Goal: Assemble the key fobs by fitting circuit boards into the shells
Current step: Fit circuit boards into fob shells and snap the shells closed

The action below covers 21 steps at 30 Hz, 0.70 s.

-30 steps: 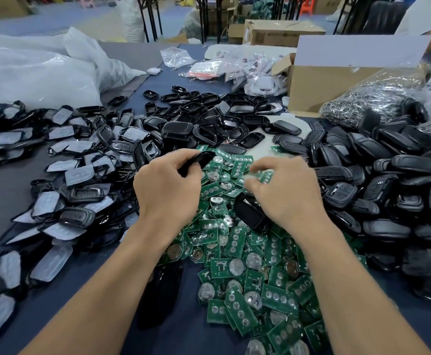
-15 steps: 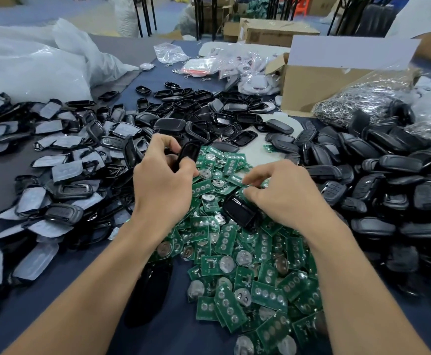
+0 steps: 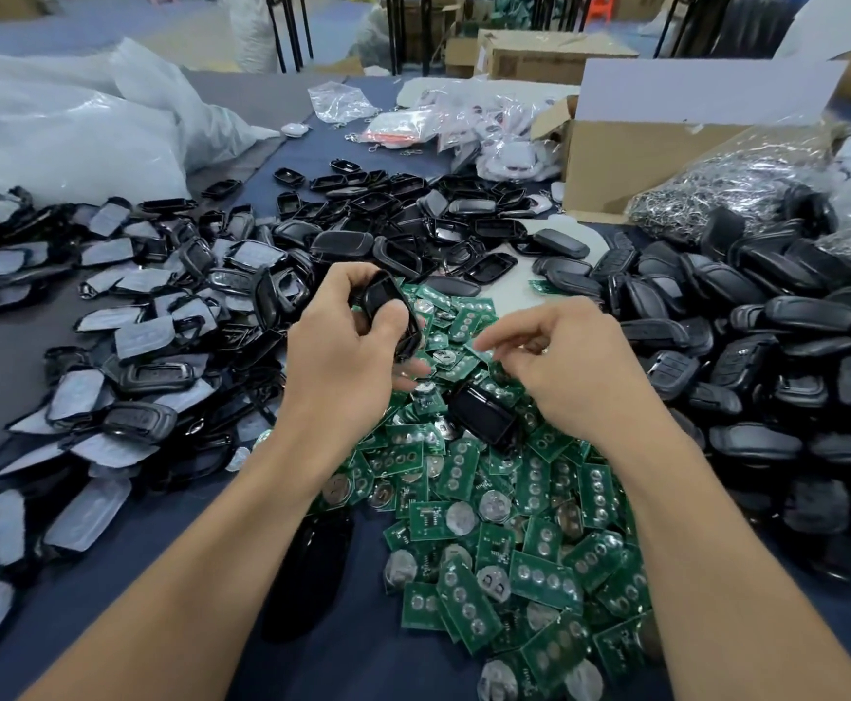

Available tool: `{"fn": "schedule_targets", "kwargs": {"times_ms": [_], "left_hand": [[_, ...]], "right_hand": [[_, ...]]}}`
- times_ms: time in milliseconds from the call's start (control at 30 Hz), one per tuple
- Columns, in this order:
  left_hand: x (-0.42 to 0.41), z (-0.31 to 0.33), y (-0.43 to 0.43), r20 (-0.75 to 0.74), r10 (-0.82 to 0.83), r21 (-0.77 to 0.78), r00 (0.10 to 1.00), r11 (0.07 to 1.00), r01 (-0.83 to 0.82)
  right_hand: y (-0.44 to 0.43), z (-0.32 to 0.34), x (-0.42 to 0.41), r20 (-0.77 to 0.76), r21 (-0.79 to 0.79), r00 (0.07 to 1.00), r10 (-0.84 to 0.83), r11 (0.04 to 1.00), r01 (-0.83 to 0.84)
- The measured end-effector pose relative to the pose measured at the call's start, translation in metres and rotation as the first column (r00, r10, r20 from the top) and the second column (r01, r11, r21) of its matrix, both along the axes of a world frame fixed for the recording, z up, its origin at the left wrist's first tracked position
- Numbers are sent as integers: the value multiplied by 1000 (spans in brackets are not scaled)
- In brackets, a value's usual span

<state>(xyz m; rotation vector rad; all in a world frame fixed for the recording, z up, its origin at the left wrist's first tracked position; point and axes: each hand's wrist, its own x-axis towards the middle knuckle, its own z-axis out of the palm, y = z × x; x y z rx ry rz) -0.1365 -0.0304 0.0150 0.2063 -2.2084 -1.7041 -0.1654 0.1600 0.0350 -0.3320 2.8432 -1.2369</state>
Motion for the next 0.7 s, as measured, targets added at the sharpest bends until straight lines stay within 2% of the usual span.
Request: {"fn": "schedule_targets", "kwargs": {"times_ms": [133, 233, 333, 400, 467, 600, 700], "left_hand": [[-1, -1, -2, -8, 27, -71, 1000, 997, -28], [-2, -1, -5, 15, -5, -33, 1000, 999, 6], [-2, 0, -2, 52, -76, 112, 996, 991, 70], [-2, 0, 0, 73, -119, 193, 990, 976, 103], [-3, 0, 0, 82, -154, 250, 985, 960, 130], [-5, -2, -5, 65, -193, 299, 979, 940, 166], [-7, -3, -7, 58, -200, 269, 978, 947, 178]], "right_hand": [[-2, 4, 6, 42, 213, 997, 60, 975, -68], [2, 6, 4, -7, 176, 1000, 13, 984, -12], [4, 5, 1, -73, -115, 991, -108, 988, 100], [1, 3, 2, 1, -381, 986, -166, 912, 154], [-4, 1, 3, 82, -557, 986, -144, 814, 165], [-12, -3, 2, 193, -768, 980, -55, 613, 186], [-14, -6, 2, 210, -799, 978, -16, 574, 181]]}}
